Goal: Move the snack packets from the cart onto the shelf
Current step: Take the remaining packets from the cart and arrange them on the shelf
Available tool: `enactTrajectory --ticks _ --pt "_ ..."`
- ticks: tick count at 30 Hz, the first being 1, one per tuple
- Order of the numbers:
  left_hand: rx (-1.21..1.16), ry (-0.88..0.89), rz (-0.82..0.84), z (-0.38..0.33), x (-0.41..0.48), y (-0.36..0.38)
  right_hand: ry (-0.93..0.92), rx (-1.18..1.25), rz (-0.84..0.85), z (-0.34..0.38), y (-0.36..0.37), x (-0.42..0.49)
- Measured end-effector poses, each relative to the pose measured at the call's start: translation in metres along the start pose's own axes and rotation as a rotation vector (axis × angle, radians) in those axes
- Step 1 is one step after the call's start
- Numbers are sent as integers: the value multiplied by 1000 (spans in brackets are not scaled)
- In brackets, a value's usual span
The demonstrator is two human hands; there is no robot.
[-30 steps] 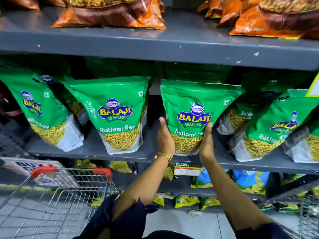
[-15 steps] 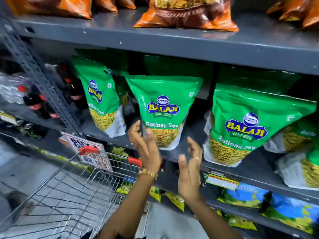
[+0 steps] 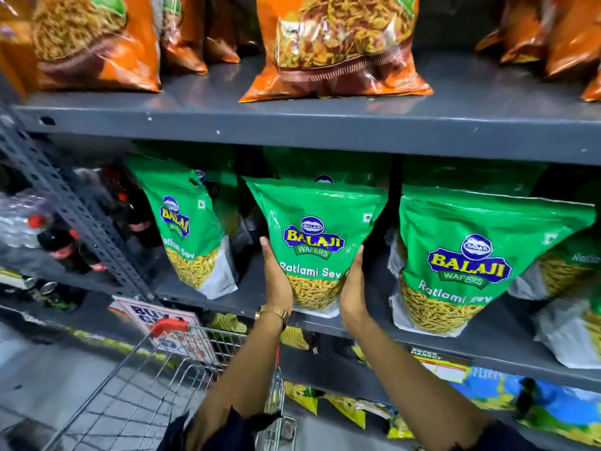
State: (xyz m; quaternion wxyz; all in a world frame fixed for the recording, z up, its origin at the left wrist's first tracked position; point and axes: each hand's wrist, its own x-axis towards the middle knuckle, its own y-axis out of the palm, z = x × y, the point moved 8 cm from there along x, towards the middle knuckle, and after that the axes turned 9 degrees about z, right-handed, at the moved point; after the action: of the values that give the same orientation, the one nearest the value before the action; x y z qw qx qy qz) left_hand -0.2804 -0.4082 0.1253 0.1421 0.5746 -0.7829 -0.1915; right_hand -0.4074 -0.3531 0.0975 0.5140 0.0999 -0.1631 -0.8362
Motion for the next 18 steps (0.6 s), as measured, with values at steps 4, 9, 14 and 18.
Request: enactTrajectory --ticks 4,9,14,18 --pt "33 2 -43 -4 -1 1 -4 -41 -30 -4 -3 2" --pt "187 135 -217 -16 -30 -18 -35 -81 -265 10 -16 -41" --pt "380 515 -463 -42 -92 -66 -157 -232 -106 -3 20 -134" --pt "348 619 -571 -81 -91 -126 -37 -349 292 -27 84 -145"
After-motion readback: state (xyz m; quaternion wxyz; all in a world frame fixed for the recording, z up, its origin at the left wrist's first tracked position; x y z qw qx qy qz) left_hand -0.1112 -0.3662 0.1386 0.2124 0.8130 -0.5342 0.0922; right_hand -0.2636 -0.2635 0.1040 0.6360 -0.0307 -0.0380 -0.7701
